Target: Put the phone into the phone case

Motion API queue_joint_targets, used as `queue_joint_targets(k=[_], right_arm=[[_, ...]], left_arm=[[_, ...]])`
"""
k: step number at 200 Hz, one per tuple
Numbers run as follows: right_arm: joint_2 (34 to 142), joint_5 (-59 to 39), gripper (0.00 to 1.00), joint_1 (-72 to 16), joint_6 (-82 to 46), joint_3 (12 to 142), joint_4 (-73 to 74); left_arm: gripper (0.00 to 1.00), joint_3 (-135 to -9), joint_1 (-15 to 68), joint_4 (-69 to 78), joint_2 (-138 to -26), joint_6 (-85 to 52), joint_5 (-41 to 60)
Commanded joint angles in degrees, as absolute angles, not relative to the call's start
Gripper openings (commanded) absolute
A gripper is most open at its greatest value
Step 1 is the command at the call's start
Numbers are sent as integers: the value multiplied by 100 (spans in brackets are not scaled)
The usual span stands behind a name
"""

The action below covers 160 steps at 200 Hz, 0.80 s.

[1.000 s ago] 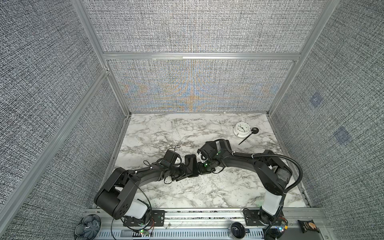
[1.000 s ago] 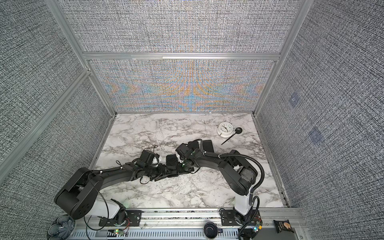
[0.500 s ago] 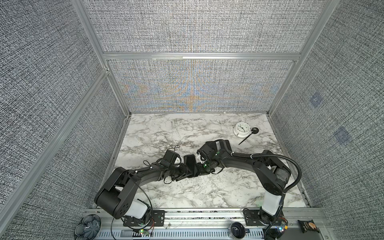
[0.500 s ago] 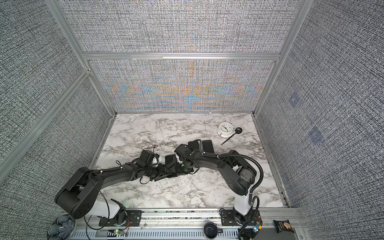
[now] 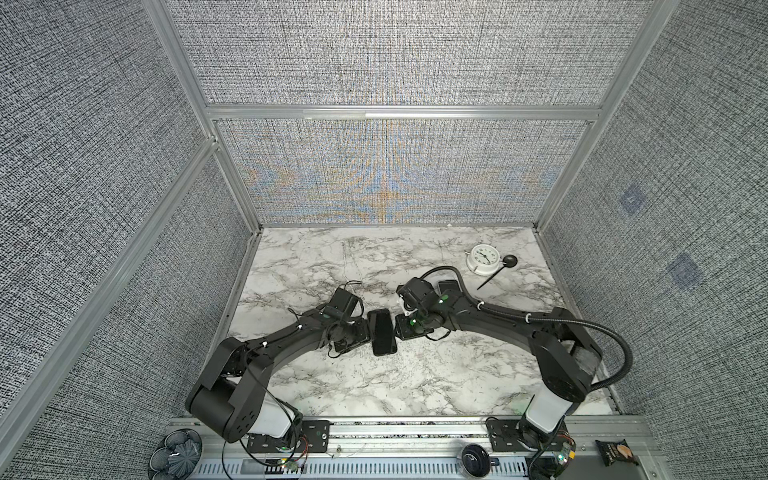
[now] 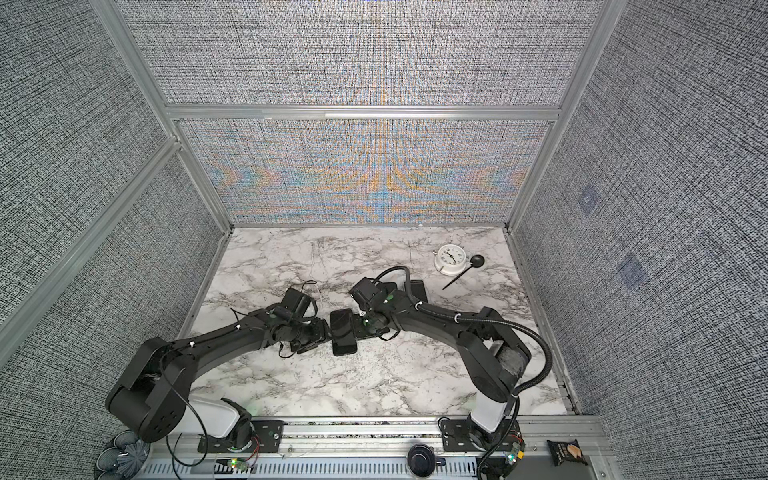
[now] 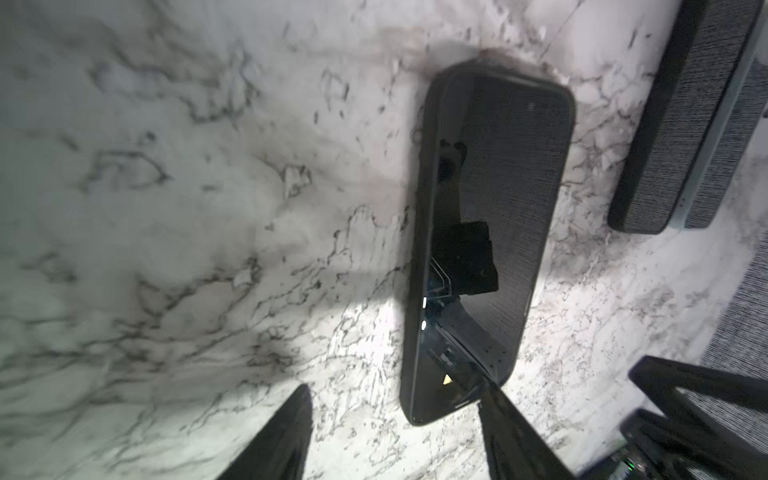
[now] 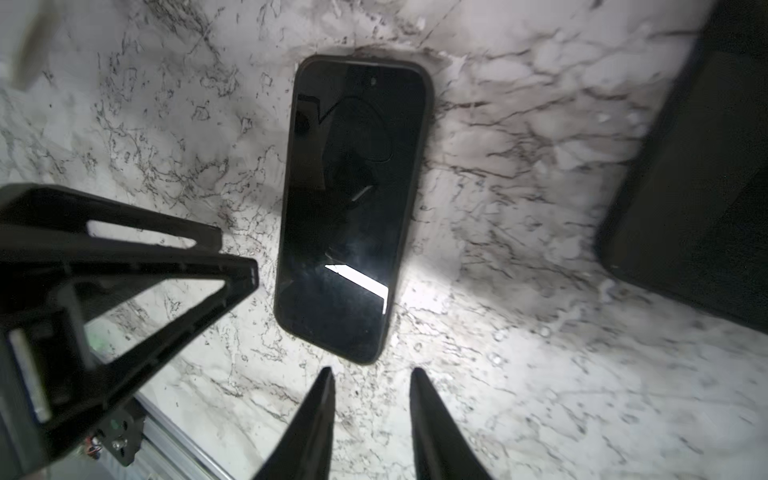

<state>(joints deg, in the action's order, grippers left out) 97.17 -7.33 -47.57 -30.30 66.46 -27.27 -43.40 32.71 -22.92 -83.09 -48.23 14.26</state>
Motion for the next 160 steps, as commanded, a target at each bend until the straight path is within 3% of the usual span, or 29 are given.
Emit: queue_joint_targets(k=[1, 26, 39, 63, 96, 160], right_arm=[[9306, -131, 47, -4625, -2791, 6322, -2730], [8800, -77, 68, -4370, -2678, 5808, -2444], [8657, -130, 74, -4253, -2631, 5553, -2372], [8499, -332, 80, -4038, -2529, 5345, -2284], [8294, -623, 87, -3741, -2397, 5142, -2241], [8166, -1106, 88, -3393, -2355, 4846, -1985]], left_arm=[[80, -4866, 3479, -3525, -8552, -4765, 474], [89, -5671, 3801, -3978, -9168, -4901, 112], [92, -6047, 3943, -4109, -9534, -4941, 67], [98, -6617, 4065, -4332, -10135, -5027, 11], [98, -7138, 4111, -4411, -10715, -5062, 148], [98, -7410, 4271, -4425, -11055, -5097, 298]])
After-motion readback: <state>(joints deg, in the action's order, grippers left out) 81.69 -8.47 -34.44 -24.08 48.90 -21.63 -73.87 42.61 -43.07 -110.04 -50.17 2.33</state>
